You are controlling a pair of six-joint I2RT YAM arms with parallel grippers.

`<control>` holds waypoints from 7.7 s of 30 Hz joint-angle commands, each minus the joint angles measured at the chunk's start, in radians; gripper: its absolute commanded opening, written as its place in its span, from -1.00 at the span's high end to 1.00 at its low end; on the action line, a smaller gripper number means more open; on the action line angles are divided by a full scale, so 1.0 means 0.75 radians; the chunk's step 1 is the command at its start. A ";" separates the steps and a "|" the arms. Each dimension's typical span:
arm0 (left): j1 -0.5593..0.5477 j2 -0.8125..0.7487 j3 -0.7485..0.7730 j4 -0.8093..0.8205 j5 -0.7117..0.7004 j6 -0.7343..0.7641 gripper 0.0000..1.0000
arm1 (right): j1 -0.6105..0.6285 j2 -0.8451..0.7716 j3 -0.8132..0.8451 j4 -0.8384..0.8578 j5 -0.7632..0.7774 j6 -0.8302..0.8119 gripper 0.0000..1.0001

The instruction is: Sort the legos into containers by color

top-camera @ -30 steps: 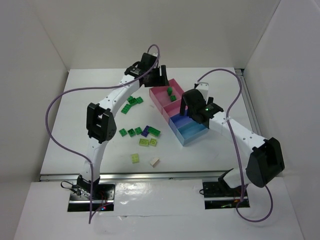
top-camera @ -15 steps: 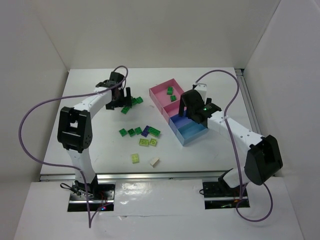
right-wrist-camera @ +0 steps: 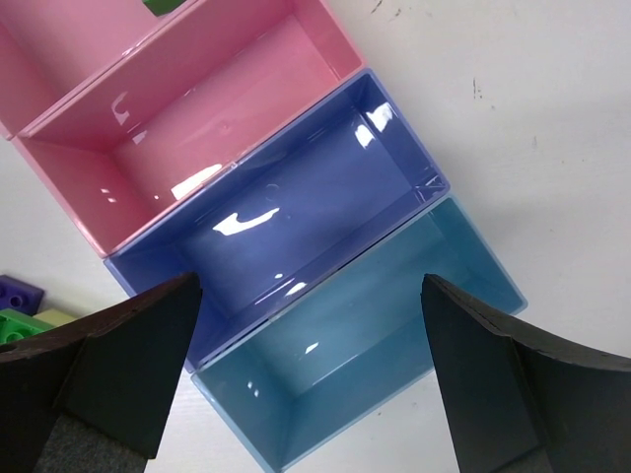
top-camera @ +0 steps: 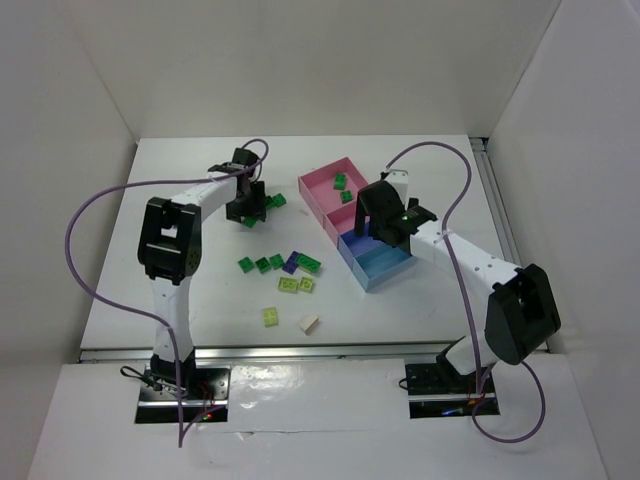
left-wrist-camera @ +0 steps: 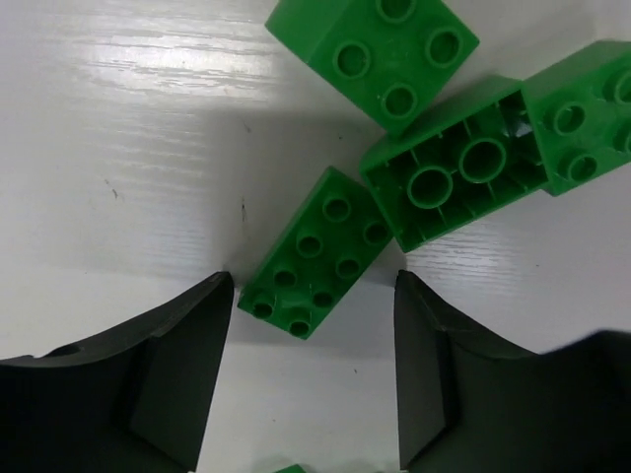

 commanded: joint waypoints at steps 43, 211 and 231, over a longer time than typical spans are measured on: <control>-0.318 0.064 0.677 -0.118 0.037 -0.190 -0.12 | 0.023 -0.137 -0.049 -0.028 0.120 0.040 -1.00; -0.257 0.004 0.532 -0.053 0.072 -0.192 -0.28 | 0.035 -0.261 -0.169 -0.163 0.185 0.138 -1.00; -0.232 0.405 0.699 -0.112 -0.078 -0.215 -0.64 | 0.035 -0.218 -0.169 -0.123 0.161 0.112 -1.00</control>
